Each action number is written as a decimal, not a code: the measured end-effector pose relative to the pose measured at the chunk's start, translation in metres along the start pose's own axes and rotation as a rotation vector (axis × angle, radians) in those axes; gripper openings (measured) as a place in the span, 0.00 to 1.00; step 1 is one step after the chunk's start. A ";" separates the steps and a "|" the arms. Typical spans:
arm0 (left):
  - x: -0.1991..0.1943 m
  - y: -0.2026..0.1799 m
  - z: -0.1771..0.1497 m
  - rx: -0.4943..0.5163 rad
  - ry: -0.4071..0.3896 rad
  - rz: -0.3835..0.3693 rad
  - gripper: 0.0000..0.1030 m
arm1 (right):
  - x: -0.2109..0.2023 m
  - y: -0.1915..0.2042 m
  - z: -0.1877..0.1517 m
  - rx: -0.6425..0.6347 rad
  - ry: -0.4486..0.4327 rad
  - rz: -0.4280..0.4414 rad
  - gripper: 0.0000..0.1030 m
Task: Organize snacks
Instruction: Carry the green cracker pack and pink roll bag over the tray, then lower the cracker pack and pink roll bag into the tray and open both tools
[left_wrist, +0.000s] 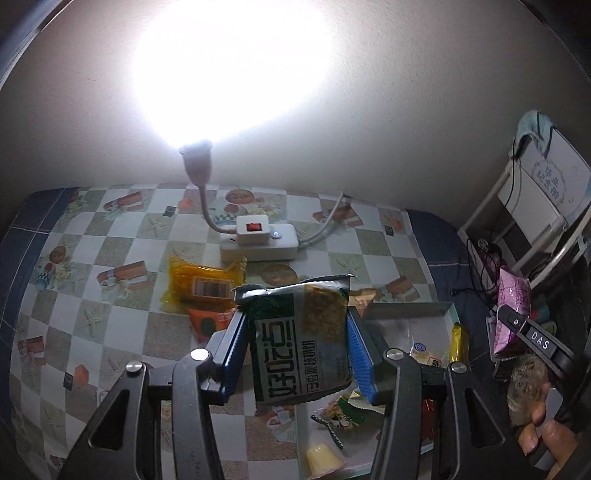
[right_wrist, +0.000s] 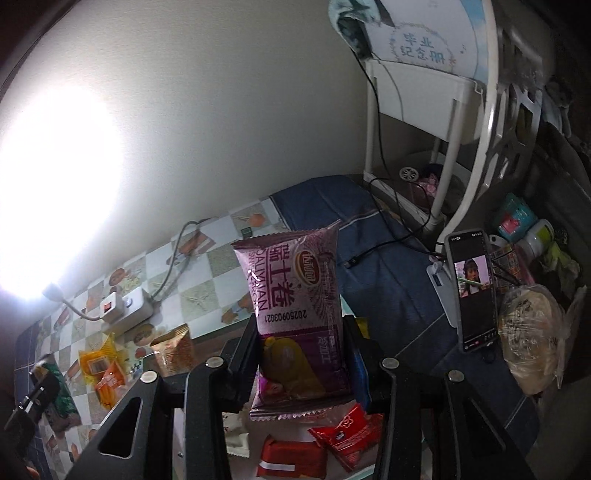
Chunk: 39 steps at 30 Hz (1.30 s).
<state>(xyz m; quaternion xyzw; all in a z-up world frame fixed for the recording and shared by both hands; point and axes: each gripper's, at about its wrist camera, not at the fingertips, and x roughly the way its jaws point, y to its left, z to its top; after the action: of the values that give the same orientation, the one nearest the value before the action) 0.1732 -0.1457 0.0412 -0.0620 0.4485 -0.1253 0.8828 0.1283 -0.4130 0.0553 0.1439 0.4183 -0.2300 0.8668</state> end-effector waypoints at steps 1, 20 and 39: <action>0.005 -0.006 -0.002 0.013 0.012 -0.005 0.51 | 0.003 -0.003 0.000 0.009 0.003 -0.003 0.44; 0.093 -0.037 -0.033 0.053 0.232 -0.042 0.51 | 0.072 -0.010 -0.018 0.020 0.094 -0.007 0.44; 0.113 -0.038 -0.043 0.078 0.297 -0.014 0.51 | 0.098 0.003 -0.032 -0.040 0.164 -0.038 0.46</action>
<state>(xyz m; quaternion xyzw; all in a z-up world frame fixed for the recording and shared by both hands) 0.1960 -0.2130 -0.0632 -0.0115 0.5686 -0.1564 0.8075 0.1620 -0.4233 -0.0416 0.1368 0.4949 -0.2253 0.8280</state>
